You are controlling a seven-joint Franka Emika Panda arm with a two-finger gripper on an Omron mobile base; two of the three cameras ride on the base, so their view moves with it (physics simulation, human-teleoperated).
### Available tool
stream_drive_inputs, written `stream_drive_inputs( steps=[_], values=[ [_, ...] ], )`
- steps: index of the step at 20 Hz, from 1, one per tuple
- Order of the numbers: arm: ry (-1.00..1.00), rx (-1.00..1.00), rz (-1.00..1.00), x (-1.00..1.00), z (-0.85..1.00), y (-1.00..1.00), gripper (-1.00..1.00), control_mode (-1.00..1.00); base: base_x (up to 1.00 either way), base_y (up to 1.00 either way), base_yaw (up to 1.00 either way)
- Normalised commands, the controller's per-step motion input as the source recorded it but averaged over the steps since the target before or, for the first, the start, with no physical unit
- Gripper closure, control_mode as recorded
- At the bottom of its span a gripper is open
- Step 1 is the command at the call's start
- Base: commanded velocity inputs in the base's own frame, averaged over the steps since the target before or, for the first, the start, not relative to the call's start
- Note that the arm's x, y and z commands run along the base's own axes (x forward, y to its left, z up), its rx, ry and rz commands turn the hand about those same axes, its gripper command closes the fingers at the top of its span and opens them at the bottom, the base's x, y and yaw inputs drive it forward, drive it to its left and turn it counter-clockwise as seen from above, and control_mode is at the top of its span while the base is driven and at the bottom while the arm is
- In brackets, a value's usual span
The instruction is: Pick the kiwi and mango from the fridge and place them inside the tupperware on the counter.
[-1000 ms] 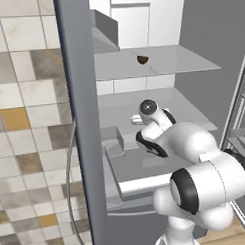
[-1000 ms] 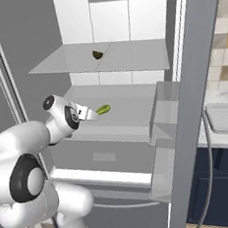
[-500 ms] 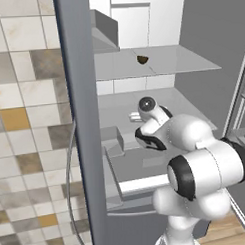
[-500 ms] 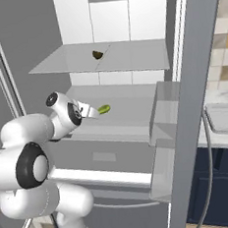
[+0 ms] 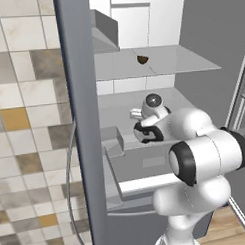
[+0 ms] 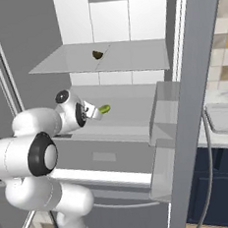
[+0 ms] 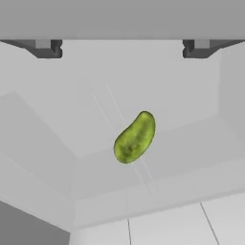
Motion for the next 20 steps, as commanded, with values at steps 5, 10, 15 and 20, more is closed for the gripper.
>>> stream_drive_inputs(
  steps=[5, 10, 15, 20],
  values=[
    [0.00, 0.06, 0.00, 0.19, 0.00, 0.00, -1.00, -1.00, 0.00, 0.00, 0.00],
    [0.00, 0.00, 0.00, 0.14, 0.00, 0.00, -1.00, -1.00, 0.00, 0.00, 0.00],
    [0.00, 0.00, 0.00, 0.16, 0.00, 0.00, -1.00, -1.00, 0.00, 0.00, 0.00],
    [0.00, 0.00, 0.00, 0.16, -0.01, 0.00, -1.00, -1.00, 0.00, 0.00, 0.00]
  ],
)
